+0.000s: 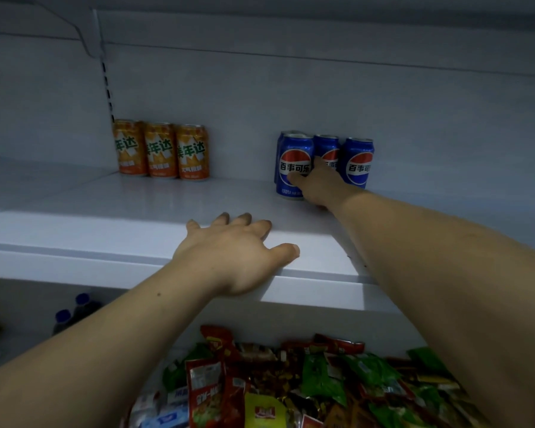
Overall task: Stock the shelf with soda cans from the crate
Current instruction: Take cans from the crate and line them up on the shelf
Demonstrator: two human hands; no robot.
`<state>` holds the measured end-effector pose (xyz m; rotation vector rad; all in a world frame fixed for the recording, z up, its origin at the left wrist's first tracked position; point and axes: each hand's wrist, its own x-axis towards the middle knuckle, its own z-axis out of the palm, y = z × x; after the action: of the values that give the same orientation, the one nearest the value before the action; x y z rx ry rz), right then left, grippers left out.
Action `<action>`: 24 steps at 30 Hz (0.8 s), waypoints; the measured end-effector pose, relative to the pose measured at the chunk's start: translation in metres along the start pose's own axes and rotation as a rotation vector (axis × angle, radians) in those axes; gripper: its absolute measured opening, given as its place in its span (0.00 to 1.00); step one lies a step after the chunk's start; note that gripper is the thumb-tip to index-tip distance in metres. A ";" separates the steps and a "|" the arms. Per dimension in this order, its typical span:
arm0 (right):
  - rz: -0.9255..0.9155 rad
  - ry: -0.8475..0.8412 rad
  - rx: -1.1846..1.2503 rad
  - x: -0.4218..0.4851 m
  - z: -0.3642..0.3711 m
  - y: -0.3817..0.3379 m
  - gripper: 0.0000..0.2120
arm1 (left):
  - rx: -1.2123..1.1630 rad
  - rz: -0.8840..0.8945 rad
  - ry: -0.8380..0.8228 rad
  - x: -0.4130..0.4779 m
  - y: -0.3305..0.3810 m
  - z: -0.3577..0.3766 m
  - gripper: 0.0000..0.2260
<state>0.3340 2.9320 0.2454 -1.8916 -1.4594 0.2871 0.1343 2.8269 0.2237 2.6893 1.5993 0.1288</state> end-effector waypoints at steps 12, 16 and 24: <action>0.066 -0.102 -0.139 -0.097 -0.062 -0.005 0.21 | -0.112 0.001 -0.029 -0.011 0.003 -0.012 0.32; 0.151 -0.071 -0.332 -0.169 -0.126 0.008 0.30 | -0.330 0.025 -0.099 -0.027 0.019 -0.024 0.31; 0.371 0.037 -0.505 -0.336 -0.245 0.059 0.35 | -0.482 0.420 -0.147 -0.126 0.168 -0.032 0.29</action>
<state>0.4057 2.5220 0.3009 -2.5641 -1.2237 0.0504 0.2187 2.6349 0.2560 2.5225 0.8116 0.2711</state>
